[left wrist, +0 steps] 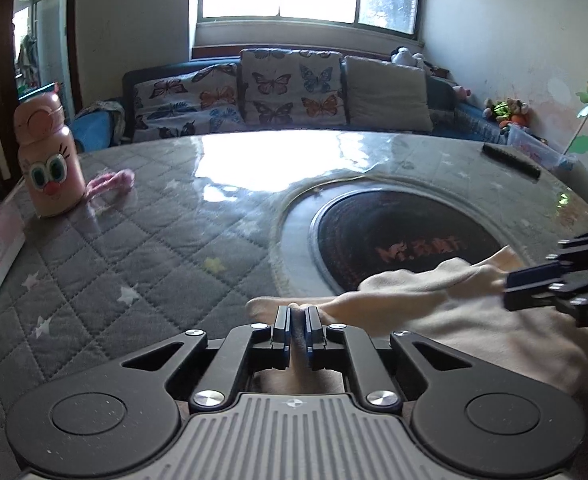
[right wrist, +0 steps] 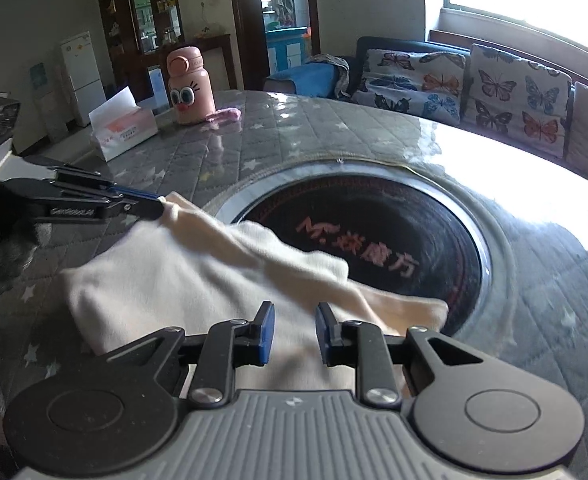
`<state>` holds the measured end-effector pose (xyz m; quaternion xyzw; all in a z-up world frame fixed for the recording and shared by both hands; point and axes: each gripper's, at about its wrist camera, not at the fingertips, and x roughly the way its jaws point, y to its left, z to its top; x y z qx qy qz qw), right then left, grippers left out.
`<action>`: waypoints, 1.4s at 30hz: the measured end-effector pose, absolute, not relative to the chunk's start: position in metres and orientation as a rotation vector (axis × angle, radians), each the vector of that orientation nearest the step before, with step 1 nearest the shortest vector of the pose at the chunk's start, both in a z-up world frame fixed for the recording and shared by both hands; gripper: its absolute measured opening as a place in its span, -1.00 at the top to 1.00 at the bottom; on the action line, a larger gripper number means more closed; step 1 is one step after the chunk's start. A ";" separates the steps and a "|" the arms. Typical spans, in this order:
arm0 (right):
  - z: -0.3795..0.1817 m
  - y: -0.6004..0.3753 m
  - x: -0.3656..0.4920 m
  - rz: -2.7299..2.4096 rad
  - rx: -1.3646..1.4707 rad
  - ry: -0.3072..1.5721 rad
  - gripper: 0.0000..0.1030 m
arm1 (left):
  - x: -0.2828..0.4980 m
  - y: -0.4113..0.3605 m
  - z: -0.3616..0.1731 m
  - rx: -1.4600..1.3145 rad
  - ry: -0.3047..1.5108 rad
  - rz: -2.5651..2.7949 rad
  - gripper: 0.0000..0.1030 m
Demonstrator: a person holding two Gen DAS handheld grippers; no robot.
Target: Fold clothes
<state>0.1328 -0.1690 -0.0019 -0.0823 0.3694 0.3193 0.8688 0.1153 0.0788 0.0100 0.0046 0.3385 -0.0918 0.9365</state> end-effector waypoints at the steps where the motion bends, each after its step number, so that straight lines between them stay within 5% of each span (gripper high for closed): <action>1: -0.003 -0.167 0.137 0.669 -0.169 0.776 0.58 | 0.116 0.076 0.011 0.011 0.691 -0.204 0.82; 23: -0.006 -0.151 0.144 0.675 -0.161 0.773 0.57 | 0.133 0.065 0.010 0.030 0.707 -0.225 0.78; 28: 0.007 -0.133 0.118 0.765 -0.203 0.742 0.46 | 0.117 0.090 0.019 -0.013 0.711 -0.170 0.44; 35: 0.013 -0.089 0.076 0.935 -0.323 0.693 0.22 | 0.091 0.121 0.019 -0.094 0.743 -0.089 0.22; 42: 0.006 -0.041 0.045 1.038 -0.464 0.651 0.19 | 0.072 0.135 0.017 -0.192 0.763 -0.076 -0.03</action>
